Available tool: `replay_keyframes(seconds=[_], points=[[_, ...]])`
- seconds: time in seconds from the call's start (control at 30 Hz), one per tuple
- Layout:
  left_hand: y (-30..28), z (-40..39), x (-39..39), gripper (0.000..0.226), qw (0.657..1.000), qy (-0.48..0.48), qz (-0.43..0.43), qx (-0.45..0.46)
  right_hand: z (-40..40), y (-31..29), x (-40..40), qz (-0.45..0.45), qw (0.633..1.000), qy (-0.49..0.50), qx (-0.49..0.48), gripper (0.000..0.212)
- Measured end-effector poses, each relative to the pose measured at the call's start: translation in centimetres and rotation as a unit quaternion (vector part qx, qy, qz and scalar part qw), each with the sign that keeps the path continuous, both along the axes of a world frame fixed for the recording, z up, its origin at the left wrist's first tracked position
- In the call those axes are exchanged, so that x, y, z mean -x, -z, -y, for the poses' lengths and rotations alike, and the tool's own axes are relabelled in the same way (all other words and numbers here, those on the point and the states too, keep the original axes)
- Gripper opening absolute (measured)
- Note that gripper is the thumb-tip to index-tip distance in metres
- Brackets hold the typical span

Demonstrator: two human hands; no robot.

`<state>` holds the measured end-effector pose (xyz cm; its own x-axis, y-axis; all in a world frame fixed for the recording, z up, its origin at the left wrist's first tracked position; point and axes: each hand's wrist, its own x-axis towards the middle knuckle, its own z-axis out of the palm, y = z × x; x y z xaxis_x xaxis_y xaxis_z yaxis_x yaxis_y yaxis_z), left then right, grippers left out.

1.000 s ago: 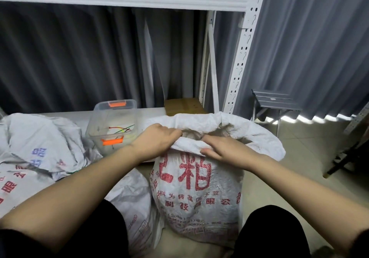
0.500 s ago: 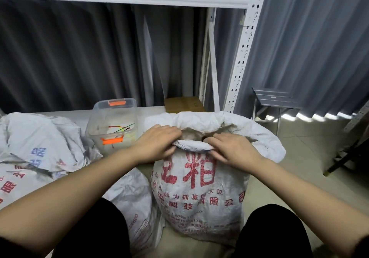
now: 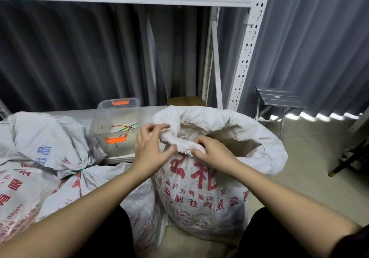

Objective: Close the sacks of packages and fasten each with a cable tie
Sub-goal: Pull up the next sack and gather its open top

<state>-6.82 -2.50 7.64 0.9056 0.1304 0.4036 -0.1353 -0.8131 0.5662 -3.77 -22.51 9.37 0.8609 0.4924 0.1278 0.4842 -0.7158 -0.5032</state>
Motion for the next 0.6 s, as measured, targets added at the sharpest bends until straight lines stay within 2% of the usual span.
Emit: replay_keyframes(seconds=[0.03,0.07,0.13,0.17,0.2,0.3,0.4,0.47,0.53,0.6], points=[[-0.1,0.0,0.2,0.058,0.991,-0.013,-0.057,0.117,-0.1,0.3,0.4,0.046,0.999,0.011,0.003,0.012],[-0.3,0.1,0.4,0.055,0.965,-0.008,-0.115,0.234,-0.3,0.7,0.8,0.094,0.996,0.012,0.008,0.011],[-0.8,0.8,0.5,0.054,0.879,0.011,-0.201,0.433,-0.7,1.4,1.5,0.211,0.977,-0.014,0.038,0.012],[-1.1,1.2,0.4,0.056,0.849,0.014,-0.211,0.484,-0.9,1.9,1.8,0.269,0.961,-0.033,0.054,0.014],[-1.2,1.4,0.1,0.058,0.848,0.014,-0.196,0.492,-1.2,2.4,2.1,0.318,0.944,-0.054,0.066,0.014],[-1.2,1.6,-0.9,0.065,0.876,0.034,-0.140,0.460,-1.9,3.5,2.6,0.399,0.909,-0.086,0.083,0.013],[-2.2,1.5,-0.6,0.063,0.855,0.054,-0.138,0.496,-2.1,3.4,2.7,0.416,0.894,-0.138,0.098,0.016],[-2.3,0.9,-0.2,0.060,0.841,0.070,-0.150,0.515,-1.9,2.4,2.3,0.415,0.892,-0.158,0.086,0.023],[-2.1,0.1,0.1,0.058,0.832,0.095,-0.170,0.520,-2.1,0.5,1.3,0.397,0.909,-0.120,0.029,0.025],[-2.1,-0.4,0.5,0.060,0.831,0.113,-0.178,0.514,-2.8,-1.4,-0.3,0.372,0.923,-0.098,0.023,0.028]])
